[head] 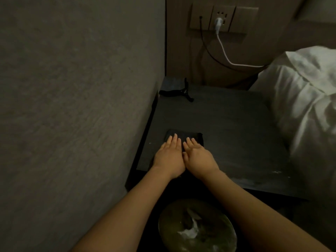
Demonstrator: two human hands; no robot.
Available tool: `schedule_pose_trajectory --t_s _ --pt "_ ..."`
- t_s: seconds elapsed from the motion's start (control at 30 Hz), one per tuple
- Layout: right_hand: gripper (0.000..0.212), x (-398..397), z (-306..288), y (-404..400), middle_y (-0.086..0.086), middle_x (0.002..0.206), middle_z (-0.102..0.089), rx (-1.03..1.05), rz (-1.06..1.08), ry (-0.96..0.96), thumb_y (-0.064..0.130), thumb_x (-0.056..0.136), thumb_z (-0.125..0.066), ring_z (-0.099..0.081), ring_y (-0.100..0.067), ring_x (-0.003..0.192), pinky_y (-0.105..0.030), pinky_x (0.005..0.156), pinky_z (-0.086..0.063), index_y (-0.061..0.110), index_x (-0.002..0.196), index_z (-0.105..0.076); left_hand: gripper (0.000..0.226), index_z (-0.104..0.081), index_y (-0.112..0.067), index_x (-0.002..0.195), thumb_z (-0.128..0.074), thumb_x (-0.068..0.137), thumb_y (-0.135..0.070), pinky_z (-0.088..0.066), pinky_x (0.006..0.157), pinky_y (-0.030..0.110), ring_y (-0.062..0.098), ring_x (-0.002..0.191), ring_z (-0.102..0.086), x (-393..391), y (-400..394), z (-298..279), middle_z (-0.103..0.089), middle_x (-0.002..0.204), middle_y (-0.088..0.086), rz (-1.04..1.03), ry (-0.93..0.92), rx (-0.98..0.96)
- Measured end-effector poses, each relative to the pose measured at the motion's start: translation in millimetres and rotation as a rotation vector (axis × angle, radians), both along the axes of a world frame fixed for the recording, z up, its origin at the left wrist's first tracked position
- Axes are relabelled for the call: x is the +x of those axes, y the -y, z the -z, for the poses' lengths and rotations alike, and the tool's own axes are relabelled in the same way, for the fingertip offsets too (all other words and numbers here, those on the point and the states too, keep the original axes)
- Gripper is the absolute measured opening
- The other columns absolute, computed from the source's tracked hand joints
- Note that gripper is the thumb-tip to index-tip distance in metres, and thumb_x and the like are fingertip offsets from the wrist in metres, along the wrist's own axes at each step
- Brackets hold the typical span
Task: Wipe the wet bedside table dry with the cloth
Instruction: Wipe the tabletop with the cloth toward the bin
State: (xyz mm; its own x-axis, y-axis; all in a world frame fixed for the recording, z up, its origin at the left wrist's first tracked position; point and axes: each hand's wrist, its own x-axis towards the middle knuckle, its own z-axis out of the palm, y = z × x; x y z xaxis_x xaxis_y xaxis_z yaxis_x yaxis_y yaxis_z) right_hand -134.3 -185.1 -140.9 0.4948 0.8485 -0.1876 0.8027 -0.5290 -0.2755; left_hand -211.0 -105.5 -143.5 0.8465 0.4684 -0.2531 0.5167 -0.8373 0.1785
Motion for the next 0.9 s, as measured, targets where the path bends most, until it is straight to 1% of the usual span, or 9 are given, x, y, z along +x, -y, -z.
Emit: schedule_pose_trajectory --t_s 0.23,0.47,0.63,0.73,0.9 --pt "0.049 -13 -4 -32 -0.009 0.156 -0.017 -0.021 -0.115 -0.021 0.024 0.099 -0.028 -0.013 -0.02 0.145 -0.034 0.118 -0.017 0.008 0.145 -0.022 0.062 0.002 -0.004 0.15 -0.026 0.099 -0.027 -0.004 0.119 0.033 0.022 0.148 0.005 -23 -21 1 0.008 0.16 0.012 -0.124 -0.013 -0.002" --pt "0.048 -23 -3 -39 -0.009 0.156 -0.017 -0.036 -0.189 -0.02 0.024 0.098 -0.028 -0.014 -0.02 0.145 -0.035 0.117 -0.016 0.009 0.144 -0.024 0.063 0.002 -0.005 0.15 -0.028 0.099 -0.025 -0.004 0.12 0.034 0.022 0.148 0.005 -40 -19 -1 0.007 0.16 0.012 -0.194 -0.003 -0.008" --pt "0.048 -38 -5 -29 -0.009 0.156 -0.019 -0.006 -0.221 -0.062 0.024 0.098 -0.03 -0.014 -0.021 0.145 -0.038 0.117 -0.017 0.009 0.143 -0.026 0.063 0.002 -0.006 0.151 -0.029 0.099 -0.025 -0.003 0.119 0.034 0.022 0.148 0.004 -56 -9 1 0.008 0.16 0.012 -0.237 0.011 -0.016" --pt "0.047 -42 -7 -16 -0.007 0.156 -0.019 0.005 -0.241 -0.078 0.024 0.099 -0.03 -0.014 -0.019 0.145 -0.037 0.117 -0.015 0.011 0.144 -0.026 0.063 0.0 -0.005 0.151 -0.029 0.098 -0.024 -0.003 0.119 0.034 0.023 0.148 0.005 -63 1 2 0.008 0.16 0.013 -0.246 0.014 -0.022" --pt "0.047 -40 -4 5 -0.005 0.156 -0.022 0.041 -0.238 -0.087 0.024 0.098 -0.031 -0.015 -0.017 0.145 -0.036 0.119 -0.018 0.013 0.143 -0.027 0.065 0.002 -0.005 0.151 -0.031 0.097 -0.021 -0.002 0.121 0.034 0.023 0.148 0.007 -64 20 0 0.009 0.16 0.013 -0.226 0.004 -0.038"
